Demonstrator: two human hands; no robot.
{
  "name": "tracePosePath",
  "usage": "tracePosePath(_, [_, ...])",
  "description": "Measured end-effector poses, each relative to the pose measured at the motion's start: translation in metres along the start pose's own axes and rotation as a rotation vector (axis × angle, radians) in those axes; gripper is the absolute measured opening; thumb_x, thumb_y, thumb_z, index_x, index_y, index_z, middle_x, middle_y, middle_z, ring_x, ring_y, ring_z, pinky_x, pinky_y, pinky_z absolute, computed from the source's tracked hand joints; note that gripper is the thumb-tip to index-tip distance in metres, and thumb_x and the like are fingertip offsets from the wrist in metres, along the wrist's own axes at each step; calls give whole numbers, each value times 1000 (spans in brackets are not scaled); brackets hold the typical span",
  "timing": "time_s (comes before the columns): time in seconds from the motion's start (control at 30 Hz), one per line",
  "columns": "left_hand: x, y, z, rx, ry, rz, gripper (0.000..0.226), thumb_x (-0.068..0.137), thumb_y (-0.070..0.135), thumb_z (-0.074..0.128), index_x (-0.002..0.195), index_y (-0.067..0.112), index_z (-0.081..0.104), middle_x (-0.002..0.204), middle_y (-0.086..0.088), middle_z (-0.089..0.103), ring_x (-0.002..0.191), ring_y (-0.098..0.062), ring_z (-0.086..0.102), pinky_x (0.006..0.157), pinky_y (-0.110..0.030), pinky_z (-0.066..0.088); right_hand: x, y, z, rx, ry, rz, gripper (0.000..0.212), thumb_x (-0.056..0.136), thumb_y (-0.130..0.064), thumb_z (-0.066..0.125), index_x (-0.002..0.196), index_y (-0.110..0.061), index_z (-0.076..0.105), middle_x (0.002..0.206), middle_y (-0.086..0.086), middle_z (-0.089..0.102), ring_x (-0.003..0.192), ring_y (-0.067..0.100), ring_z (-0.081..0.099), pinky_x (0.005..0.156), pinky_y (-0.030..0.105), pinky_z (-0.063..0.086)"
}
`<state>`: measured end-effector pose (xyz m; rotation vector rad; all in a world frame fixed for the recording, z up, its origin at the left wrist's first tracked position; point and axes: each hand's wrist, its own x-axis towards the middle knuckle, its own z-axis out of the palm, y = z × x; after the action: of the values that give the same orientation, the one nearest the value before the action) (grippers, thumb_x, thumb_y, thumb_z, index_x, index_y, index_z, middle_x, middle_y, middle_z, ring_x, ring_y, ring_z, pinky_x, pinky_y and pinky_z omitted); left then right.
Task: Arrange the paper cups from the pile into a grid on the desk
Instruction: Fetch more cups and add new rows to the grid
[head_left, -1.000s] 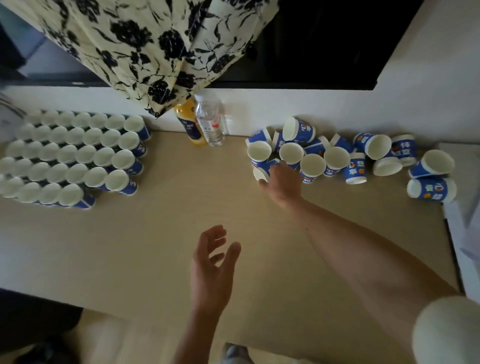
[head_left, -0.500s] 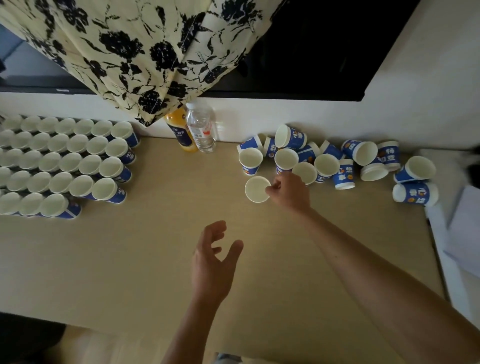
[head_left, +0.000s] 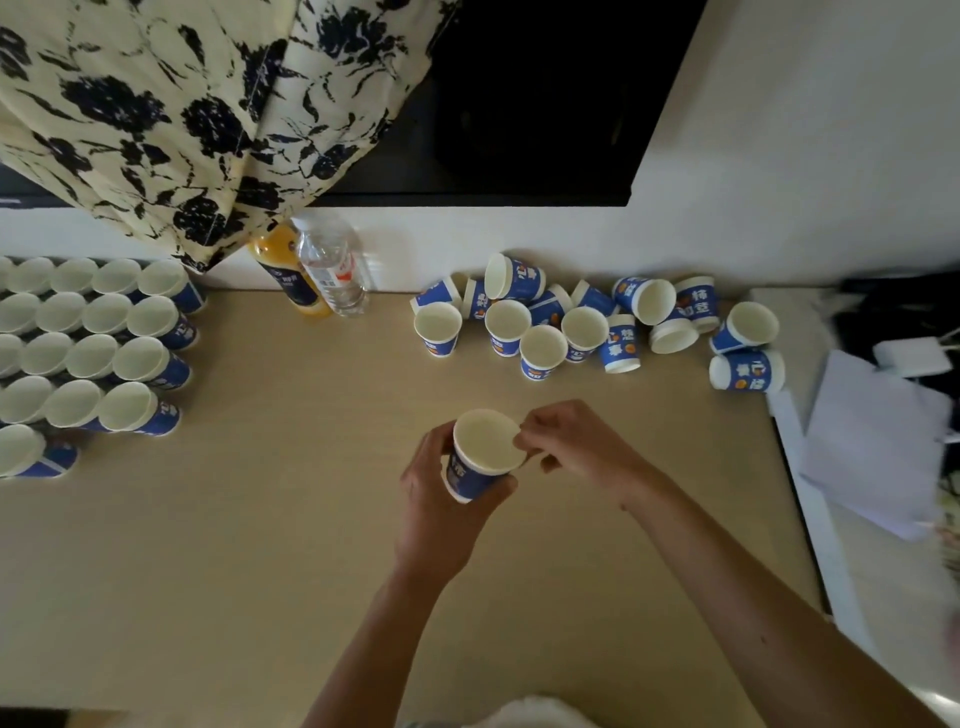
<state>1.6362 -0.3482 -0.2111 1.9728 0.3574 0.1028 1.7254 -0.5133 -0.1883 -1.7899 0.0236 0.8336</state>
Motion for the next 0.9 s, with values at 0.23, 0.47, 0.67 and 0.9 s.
tracePosePath(0.23, [-9, 5, -11, 1, 117, -58, 63, 62, 22, 94, 113, 32, 59, 104, 22, 67, 99, 3, 61, 83, -22, 49, 83, 30, -50, -669, 544, -273, 59, 66, -40, 83, 115, -17, 59, 118, 1, 60, 113, 22, 54, 92, 37, 45])
tracePosePath(0.47, [-34, -7, -17, 44, 180, -62, 66, 62, 25, 95, 117, 29, 60, 107, 22, 67, 100, -6, 64, 81, -30, 54, 153, 46, -59, -1319, 469, -208, 84, 57, -51, 84, 121, -6, 55, 146, 14, 40, 144, 38, 26, 116, 56, 21])
tracePosePath(0.67, [-46, -13, -24, 50, 221, -79, 66, 61, 29, 95, 118, 32, 60, 107, 21, 68, 100, -4, 63, 81, -30, 55, 158, 53, -57, -1355, 526, -256, 74, 61, -51, 86, 115, -7, 61, 144, 14, 45, 144, 36, 29, 114, 54, 26])
tracePosePath(0.9, [-51, -11, -26, 34, 253, -107, 65, 59, 42, 90, 117, 33, 60, 106, 19, 69, 100, -6, 65, 80, -28, 54, 103, 59, -49, -1051, 622, -409, 73, 60, -43, 88, 119, -12, 59, 123, 8, 59, 118, 33, 56, 96, 47, 41])
